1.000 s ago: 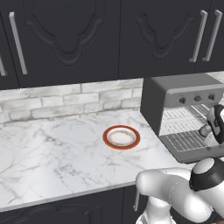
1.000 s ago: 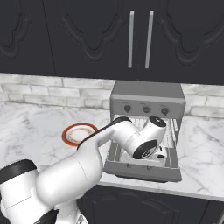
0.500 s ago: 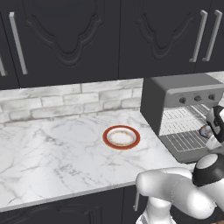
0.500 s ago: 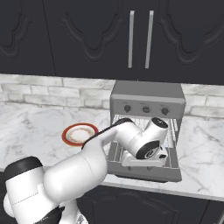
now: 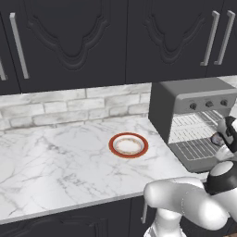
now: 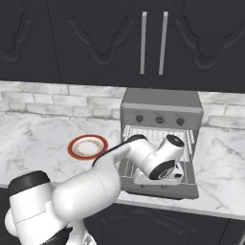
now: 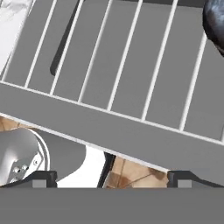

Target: Open the toaster oven door. Place the bread on the bottom rack in the toaster oven and place the steak on the top rack.

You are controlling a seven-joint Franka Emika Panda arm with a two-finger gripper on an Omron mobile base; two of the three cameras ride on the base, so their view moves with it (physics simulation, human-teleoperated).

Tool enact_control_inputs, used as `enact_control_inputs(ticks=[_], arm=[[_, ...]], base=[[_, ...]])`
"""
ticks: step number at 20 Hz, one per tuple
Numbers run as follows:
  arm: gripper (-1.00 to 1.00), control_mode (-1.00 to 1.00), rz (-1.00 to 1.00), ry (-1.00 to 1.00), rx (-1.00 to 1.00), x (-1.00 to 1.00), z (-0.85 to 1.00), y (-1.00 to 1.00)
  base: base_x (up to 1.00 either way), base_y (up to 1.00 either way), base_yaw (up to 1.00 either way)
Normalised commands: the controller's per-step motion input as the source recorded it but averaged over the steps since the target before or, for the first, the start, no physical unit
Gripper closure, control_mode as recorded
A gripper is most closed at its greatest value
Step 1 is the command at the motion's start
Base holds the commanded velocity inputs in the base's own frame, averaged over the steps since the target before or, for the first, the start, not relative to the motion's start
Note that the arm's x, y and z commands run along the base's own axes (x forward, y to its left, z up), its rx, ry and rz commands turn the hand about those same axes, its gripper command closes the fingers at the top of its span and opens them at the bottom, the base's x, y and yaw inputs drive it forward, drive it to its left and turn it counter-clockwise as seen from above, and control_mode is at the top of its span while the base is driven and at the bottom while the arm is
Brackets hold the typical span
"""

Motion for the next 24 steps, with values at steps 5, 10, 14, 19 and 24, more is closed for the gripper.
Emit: enact_control_inputs(ticks=[5,10,14,19,24], arm=[[-1.0,-1.0,-0.06,-0.09,0.0,0.31,-0.11,0.0],[-1.0,-1.0,-0.03,-0.05,0.0,0.26,-0.14,0.0],[-1.0,-1.0,-0.02,0.0,0.0,0.13,-0.16,0.0],[-1.0,-1.0,-0.03,-0.03,0.0,0.29,-0.04,0.0],[-1.0,-1.0,-0.05,-0.03,0.01,0.38,0.0,0.0]], base=[[0.0,0.0,0.0],[0.0,0.0,0.0],[0.0,0.0,0.0],[0.0,0.0,0.0],[0.0,0.0,0.0]])
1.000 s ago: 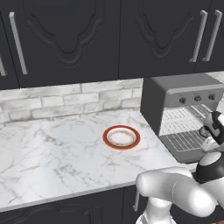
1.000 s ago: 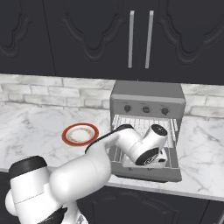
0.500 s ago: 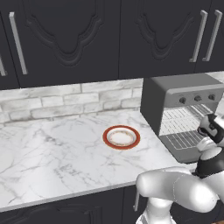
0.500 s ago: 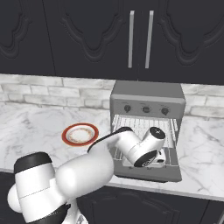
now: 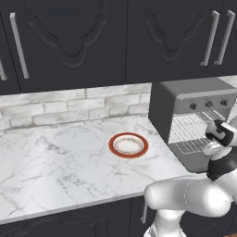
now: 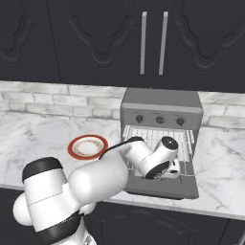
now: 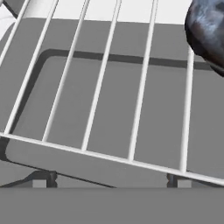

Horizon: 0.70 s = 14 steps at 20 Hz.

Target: Open the toaster oven door. Place the bread on the bottom rack in the toaster oven and place the steak on the top rack.

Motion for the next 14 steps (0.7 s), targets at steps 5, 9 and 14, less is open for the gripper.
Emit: enact_control_inputs(ticks=[5,9,14], arm=[[-1.0,-1.0,-0.09,-0.06,0.04,0.4,-0.02,0.0],[-1.0,-1.0,-0.07,-0.04,0.05,0.39,0.0,-0.01],[-1.0,-1.0,-0.09,-0.02,0.04,0.36,0.0,-0.02]], base=[[0.0,0.0,0.0],[0.0,0.0,0.0],[0.0,0.0,0.0]])
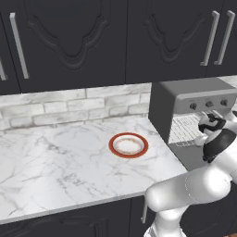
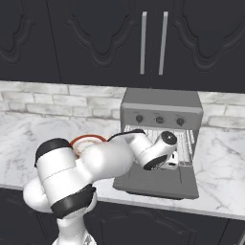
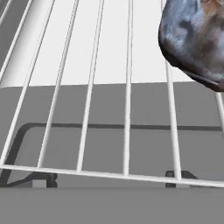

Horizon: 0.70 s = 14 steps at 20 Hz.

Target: Open the toaster oven door. Place the bread on the bottom rack in the toaster oven and place the steak on the top rack.

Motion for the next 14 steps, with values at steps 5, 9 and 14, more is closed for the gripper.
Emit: enact_control_inputs(ticks=[5,9,14], arm=[[-1.0,-1.0,-0.09,-0.01,0.06,0.35,0.0,-0.03],[-1.0,-1.0,-0.08,-0.01,0.09,0.24,-0.04,-0.01],[-1.0,-1.0,-0.08,-0.03,0.07,0.29,-0.01,0.0]], base=[[0.0,0.0,0.0],[0.0,0.0,0.0],[0.0,0.0,0.0]])
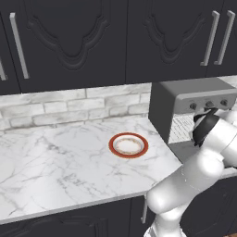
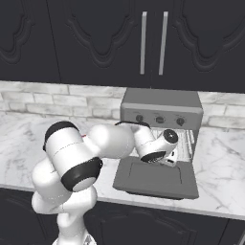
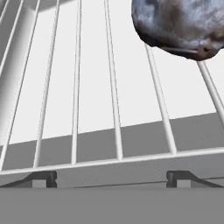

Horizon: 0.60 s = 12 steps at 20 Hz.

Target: Open the toaster oven door. Place the bread on the bottom rack in the toaster oven and place the steak on the top rack.

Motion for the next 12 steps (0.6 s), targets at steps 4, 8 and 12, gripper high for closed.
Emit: enact_control_inputs(ticks=[4,8,12], arm=[[-1.0,-1.0,-0.09,-0.05,0.05,0.34,0.0,0.0],[-1.0,-1.0,-0.08,-0.05,0.05,0.28,-0.02,0.0],[-1.0,-1.0,-0.07,-0.02,0.03,0.1,-0.03,-0.03]], base=[[0.0,0.0,0.0],[0.0,0.0,0.0],[0.0,0.0,0.0]])
